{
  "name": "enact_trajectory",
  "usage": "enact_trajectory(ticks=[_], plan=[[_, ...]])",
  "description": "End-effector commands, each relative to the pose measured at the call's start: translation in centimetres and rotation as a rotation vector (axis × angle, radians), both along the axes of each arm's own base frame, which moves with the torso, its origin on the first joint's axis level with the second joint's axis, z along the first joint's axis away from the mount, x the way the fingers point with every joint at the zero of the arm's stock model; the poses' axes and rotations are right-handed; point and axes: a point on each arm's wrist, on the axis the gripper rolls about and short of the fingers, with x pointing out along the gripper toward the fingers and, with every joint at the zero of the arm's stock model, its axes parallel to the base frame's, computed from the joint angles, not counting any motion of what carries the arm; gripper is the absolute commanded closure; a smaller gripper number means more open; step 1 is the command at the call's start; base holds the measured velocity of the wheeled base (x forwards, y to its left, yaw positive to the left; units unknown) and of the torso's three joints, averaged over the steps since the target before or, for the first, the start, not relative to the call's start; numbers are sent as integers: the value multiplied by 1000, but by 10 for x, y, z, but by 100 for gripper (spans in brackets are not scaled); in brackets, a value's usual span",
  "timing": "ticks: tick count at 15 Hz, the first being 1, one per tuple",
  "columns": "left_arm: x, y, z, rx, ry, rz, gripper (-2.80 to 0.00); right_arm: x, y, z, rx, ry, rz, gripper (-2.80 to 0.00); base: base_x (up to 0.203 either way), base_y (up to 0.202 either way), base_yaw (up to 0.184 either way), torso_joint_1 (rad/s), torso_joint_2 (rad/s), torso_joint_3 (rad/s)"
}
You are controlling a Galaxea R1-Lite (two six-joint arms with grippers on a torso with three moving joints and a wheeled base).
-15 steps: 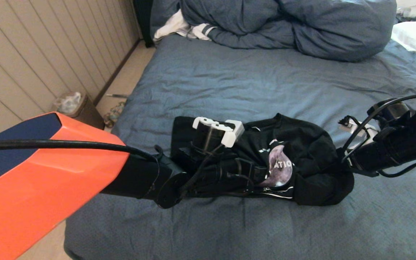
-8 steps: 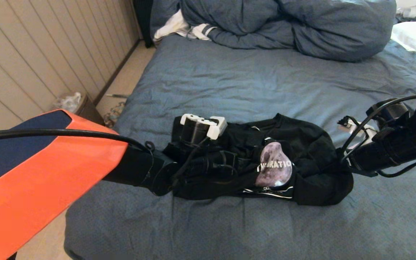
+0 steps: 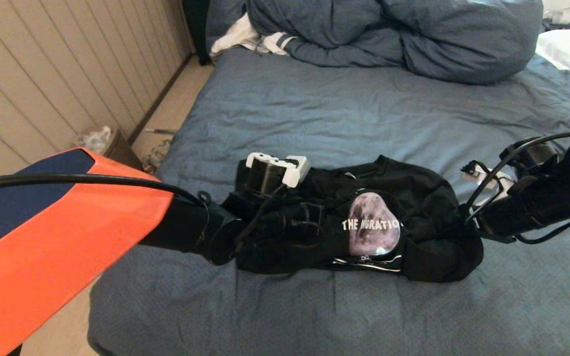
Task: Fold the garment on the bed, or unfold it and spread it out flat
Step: Fold the black T-shirt
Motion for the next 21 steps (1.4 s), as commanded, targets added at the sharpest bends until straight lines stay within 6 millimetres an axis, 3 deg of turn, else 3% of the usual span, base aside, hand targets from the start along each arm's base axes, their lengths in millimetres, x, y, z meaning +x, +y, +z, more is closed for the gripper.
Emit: enact_trajectory(ticks=[1,7,11,17,21], plan=[[2,7,13,-22,-24,16,0,0,0,-3,2,3,1,0,0,0,0,0,0,0],[38,62,55,-79,-109,162,0,1,1,-5,3,7,6,0,0,0,0,0,0,0],[68,98,66,-61,-169,255,0,2,4,-4,2,-2,16,0,0,0,0,0,0,0],[82,94,41,-5,-159,244,0,8,3,-5,-7,-49,10,0,0,0,0,0,0,0],[80,94,37,9,-148,235,0,11,-2,7,-18,-103,-6,0,0,0,0,0,0,0]])
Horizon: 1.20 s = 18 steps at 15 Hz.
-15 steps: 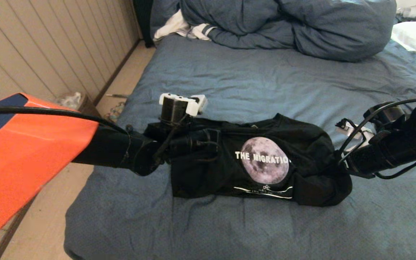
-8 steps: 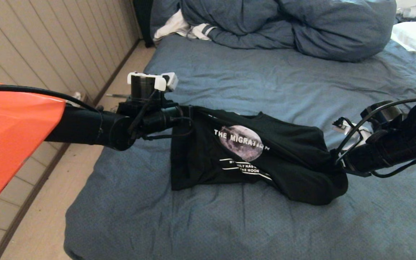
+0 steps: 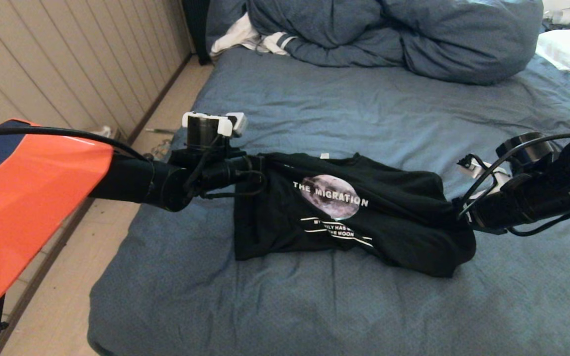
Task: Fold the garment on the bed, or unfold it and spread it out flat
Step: Fold the black T-shirt
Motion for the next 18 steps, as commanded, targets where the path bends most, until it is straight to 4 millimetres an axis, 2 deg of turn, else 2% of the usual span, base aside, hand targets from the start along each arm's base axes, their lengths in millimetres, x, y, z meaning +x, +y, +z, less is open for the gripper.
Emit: enact_trajectory(ticks=[1,4,8,13,18], plan=[[0,-1,-4,5,9,-4,0,0,-6,9,-4,-29,-18,0,0,0,0,0,0,0],[-1,-3,-5,6,12,-7,0,0,-25,16,-23,-62,-55,0,0,0,0,0,0,0],[1,-3,-8,9,18,-9,0,0,-34,15,-35,-63,-71,0,0,0,0,0,0,0],[3,-5,-9,10,20,-11,0,2,-34,11,-39,-57,-59,0,0,0,0,0,0,0],[-1,-2,0,11,23,-3,0,1,-31,9,-35,-49,-52,0,0,0,0,0,0,0]])
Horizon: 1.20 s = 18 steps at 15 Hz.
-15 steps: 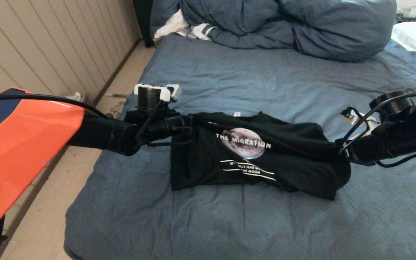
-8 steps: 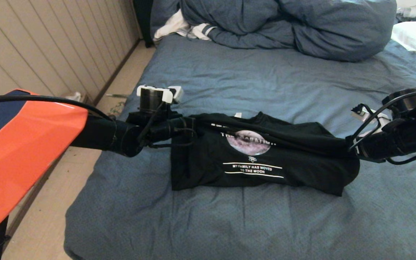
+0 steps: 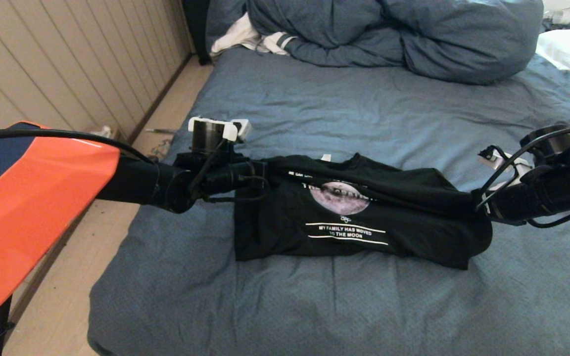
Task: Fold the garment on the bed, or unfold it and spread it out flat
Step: Fold the black T-shirt
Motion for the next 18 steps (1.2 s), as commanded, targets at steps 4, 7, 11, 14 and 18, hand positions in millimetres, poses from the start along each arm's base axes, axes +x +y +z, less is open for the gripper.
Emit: enact_trajectory(ticks=[4,7,11,14,18], plan=[[-19,15,49,-50,-85,8,0,-1,0,0,4,2,1,0,0,0,0,0,0,0],[-21,19,46,-40,-62,13,0,-3,1,2,3,-2,3,0,0,0,0,0,0,0],[-11,14,30,-23,-36,11,0,-6,1,3,3,-6,2,0,0,0,0,0,0,0],[-4,13,21,-4,-30,-2,0,-4,1,3,2,-10,3,0,0,0,0,0,0,0],[15,15,3,39,-18,10,-280,-3,1,1,1,-7,7,0,0,0,0,0,0,0]])
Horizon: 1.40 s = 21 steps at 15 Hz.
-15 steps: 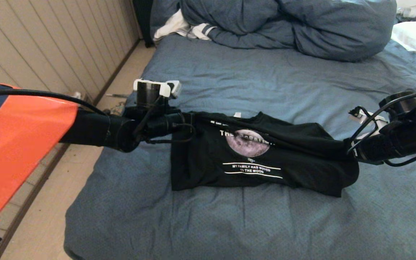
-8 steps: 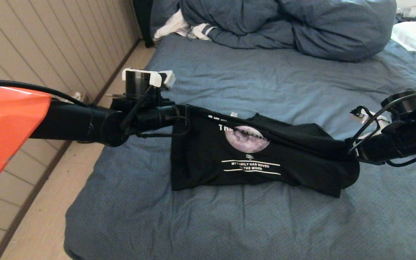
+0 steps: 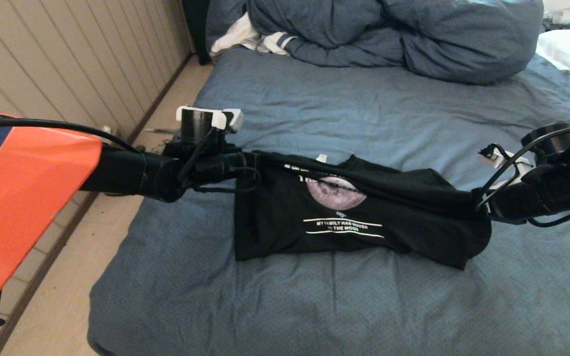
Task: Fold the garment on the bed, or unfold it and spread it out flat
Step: Fold the black T-shirt
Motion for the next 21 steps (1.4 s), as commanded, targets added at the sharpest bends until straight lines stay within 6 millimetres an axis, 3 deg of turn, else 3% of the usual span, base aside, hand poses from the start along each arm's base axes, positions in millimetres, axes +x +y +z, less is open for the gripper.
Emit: enact_trajectory(ticks=[1,7,12,17,21], plan=[[7,-2,-8,8,21,6,-280,0,-1,-1,3,5,2,0,0,0,0,0,0,0],[-3,6,16,-9,1,10,-280,-1,0,-1,3,6,2,0,0,0,0,0,0,0],[-5,25,21,-7,3,37,-280,-1,0,-1,3,5,2,0,0,0,0,0,0,0],[-46,39,42,-78,57,-90,-280,-1,0,-2,7,10,5,0,0,0,0,0,0,0],[-58,30,27,-95,147,-147,-280,-1,1,-2,11,12,8,0,0,0,0,0,0,0]])
